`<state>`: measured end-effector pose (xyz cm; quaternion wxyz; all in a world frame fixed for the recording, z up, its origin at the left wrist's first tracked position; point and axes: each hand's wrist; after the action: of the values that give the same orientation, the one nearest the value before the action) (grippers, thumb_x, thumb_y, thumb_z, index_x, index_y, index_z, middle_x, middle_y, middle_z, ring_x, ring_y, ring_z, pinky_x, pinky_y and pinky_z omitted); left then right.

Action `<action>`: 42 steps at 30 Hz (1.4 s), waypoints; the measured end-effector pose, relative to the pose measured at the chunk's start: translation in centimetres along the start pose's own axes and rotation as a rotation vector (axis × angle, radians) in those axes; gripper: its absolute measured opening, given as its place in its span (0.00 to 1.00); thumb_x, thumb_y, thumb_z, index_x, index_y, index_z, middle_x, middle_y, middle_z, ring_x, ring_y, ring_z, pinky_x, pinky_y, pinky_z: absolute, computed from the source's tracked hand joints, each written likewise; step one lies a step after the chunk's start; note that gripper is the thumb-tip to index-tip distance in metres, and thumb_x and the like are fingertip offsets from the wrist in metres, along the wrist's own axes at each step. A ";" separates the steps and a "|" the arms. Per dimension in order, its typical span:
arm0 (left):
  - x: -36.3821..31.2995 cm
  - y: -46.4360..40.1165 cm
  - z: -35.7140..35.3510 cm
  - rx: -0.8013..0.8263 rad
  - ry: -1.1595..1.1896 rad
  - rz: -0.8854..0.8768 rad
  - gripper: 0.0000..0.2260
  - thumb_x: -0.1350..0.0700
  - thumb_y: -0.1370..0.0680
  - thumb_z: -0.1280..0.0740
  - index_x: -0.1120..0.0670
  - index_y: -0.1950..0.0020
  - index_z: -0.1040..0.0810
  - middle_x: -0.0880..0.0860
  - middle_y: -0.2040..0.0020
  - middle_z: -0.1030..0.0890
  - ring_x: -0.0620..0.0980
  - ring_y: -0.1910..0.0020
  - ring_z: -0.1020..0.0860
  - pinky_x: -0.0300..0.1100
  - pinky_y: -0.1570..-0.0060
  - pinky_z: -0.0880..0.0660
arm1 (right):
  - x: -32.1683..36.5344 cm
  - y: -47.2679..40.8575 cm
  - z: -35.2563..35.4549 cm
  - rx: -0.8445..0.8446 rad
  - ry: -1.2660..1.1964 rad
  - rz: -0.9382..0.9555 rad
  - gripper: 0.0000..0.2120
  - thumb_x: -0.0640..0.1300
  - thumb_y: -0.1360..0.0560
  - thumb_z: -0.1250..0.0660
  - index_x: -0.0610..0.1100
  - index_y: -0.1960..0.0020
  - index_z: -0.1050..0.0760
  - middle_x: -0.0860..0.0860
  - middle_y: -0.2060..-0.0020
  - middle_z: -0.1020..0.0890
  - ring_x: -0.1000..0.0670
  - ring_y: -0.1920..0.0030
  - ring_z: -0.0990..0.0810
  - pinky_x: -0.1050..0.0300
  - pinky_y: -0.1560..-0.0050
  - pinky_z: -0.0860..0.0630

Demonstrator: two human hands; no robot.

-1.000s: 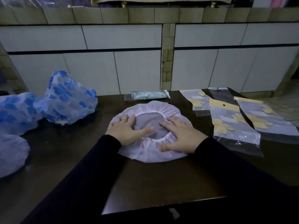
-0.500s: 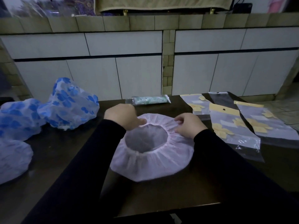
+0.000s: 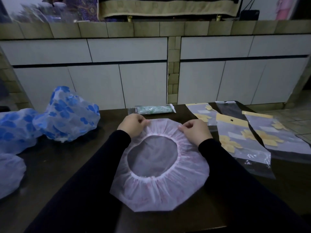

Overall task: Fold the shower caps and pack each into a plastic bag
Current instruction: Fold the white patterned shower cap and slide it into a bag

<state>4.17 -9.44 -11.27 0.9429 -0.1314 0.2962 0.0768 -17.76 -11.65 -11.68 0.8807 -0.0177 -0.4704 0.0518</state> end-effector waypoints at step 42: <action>-0.2 11.4 0.3 0.313 -0.513 -0.028 0.38 0.30 0.25 0.52 0.48 0.21 0.53 0.49 0.21 0.55 0.51 0.22 0.55 0.55 0.26 0.56 | -1.0 7.8 -1.1 0.396 0.874 0.262 0.34 0.70 0.24 0.56 0.58 0.23 0.61 0.51 0.22 0.60 0.46 0.23 0.60 0.36 0.28 0.59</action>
<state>1.65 1.53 -13.20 0.9967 0.0350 0.0547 0.0477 -17.97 -3.97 -13.75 0.9681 0.0710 -0.0319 0.2381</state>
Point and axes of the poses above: each hand's wrist, its own y-axis away from the middle knuckle, its own z-axis out of the back of the hand, x = y × z
